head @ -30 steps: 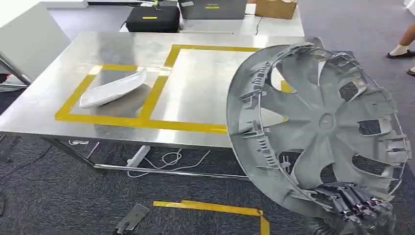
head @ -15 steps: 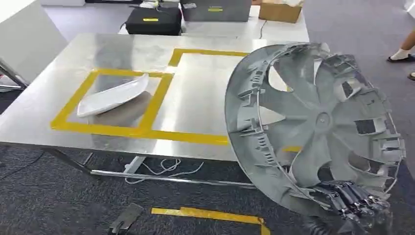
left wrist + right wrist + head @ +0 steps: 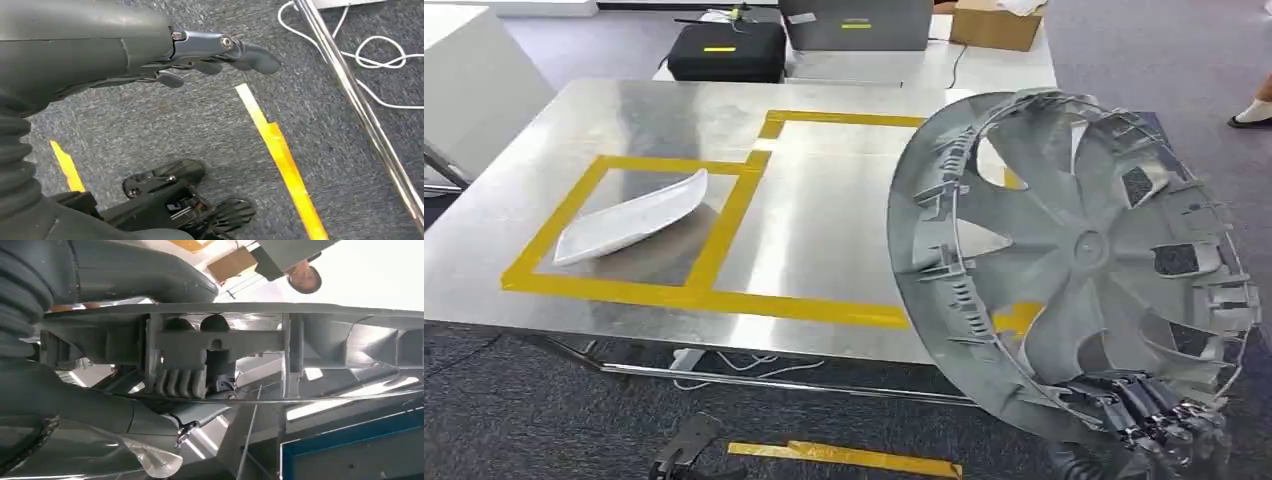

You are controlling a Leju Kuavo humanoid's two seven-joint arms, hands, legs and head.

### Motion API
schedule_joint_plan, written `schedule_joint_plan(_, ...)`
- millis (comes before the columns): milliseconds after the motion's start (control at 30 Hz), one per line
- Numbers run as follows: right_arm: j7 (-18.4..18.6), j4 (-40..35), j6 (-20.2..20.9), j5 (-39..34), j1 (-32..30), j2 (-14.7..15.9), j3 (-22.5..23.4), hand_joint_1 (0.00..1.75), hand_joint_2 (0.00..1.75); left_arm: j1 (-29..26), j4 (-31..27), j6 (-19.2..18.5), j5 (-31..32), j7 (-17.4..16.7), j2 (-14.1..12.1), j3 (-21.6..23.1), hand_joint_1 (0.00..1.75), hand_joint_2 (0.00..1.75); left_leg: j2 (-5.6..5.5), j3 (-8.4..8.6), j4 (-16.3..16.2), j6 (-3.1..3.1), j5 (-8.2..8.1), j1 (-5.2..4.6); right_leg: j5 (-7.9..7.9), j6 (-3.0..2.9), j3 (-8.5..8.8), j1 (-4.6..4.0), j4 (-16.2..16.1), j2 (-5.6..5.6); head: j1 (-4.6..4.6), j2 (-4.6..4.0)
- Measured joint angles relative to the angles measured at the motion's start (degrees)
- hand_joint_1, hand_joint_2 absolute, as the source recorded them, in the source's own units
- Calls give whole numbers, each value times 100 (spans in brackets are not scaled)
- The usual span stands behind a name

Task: Take the parts from the cabinet and place them on the table.

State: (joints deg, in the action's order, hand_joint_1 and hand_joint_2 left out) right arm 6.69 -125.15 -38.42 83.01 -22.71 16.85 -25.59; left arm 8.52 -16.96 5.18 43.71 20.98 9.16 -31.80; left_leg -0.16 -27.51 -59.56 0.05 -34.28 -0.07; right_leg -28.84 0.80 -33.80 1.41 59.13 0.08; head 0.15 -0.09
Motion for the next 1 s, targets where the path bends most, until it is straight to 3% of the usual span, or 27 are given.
schedule_joint_plan(33, 0, -2, 0, 0, 10, 0, 0, 175, 175, 11, 0, -2, -4, 0, 0, 0, 0, 175, 0, -207, -390, -27, -153, 4, -25, -31, 35, 2, -4, -14, -6, 0)
schedule_joint_plan(100, -2, -2, 0, 0, 20, 0, 0, 175, 175, 0, 0, -2, -7, 0, 0, 2, 0, 175, 0, -831, -1425, -58, -480, 19, -87, -45, 92, -1, -3, -14, -4, 0)
schedule_joint_plan(133, -2, -2, 0, 0, 12, 0, 0, 175, 175, -20, 0, -4, -7, 0, 0, 2, 0, 175, 0, -1078, -1740, -56, -493, 19, -119, -45, 131, -5, -3, -7, -9, 0)
schedule_joint_plan(167, -2, -2, 0, 0, 5, 0, 0, 175, 175, -34, 0, -4, -7, 0, 0, 0, 0, 175, 0, -1189, -1763, -43, -349, 19, -157, -45, 184, -9, -3, 4, -6, 0)
schedule_joint_plan(200, -2, -2, 0, -2, 3, 0, 0, 175, 175, -38, 0, -4, -7, 0, 0, 0, 0, 175, 0, -1167, -1518, -16, -42, 17, -200, -40, 250, -15, -4, 16, -7, 0)
schedule_joint_plan(267, -2, -2, 0, 0, 11, 0, 0, 175, 175, -30, 0, -4, -7, 0, -11, 2, 0, 175, -1, -925, -622, 81, 671, -7, -282, -19, 381, -27, -9, 28, -4, 0)
schedule_joint_plan(300, -2, -2, 0, -2, 12, 0, 0, 175, 175, -34, 0, -4, -7, 0, -26, 2, 0, 175, -10, -821, -314, 158, 812, -44, -319, -2, 341, -12, -24, 28, -6, 0)
schedule_joint_plan(333, -2, 2, 0, -6, 17, 0, 0, 175, 175, -33, 0, -2, -15, 0, -39, 2, 0, 175, -5, -807, -267, 191, 795, -69, -347, 45, 412, -60, -1, 43, 22, 0)
schedule_joint_plan(367, -2, 2, 0, -24, 12, 0, 0, 175, 175, -28, 0, 2, -35, -2, -39, 2, 0, 175, -3, -759, -134, 188, 737, -75, -330, 68, 375, -25, -9, 45, 4, 0)
schedule_joint_plan(400, -2, 2, 0, -61, 10, 0, 0, 175, 175, -29, 0, 2, -50, -2, -22, 4, 0, 175, -4, -721, -31, 46, 670, -50, -349, 45, 346, -46, 19, 45, -2, 0)
schedule_joint_plan(433, -2, 4, 0, -116, -5, 0, -2, 175, 175, -46, 0, 7, -57, -2, -26, 4, 0, 175, -19, -734, -36, 14, 685, -47, -347, 48, 353, -35, -2, 21, 11, 0)
schedule_joint_plan(633, -20, 31, 0, -545, -50, -2, 42, 175, 175, -63, 0, 44, -133, 0, -35, 33, 0, 175, -33, -716, -41, 75, 650, -54, -342, 59, 420, -34, -102, 11, 0, 0)
schedule_joint_plan(767, 55, 98, 13, -1212, -91, -2, 228, 175, 175, -72, 0, -7, -184, 7, -39, 44, 0, 175, -33, -715, -42, 89, 648, -55, -329, 93, 428, -34, -124, 10, 5, 0)
schedule_joint_plan(1000, -330, 378, 144, -2374, -239, -105, 765, 175, 175, -228, 0, -236, -247, 225, -118, 125, 0, 175, -32, -704, -43, 103, 653, -56, -321, 113, 432, -34, -132, 10, 2, 0)
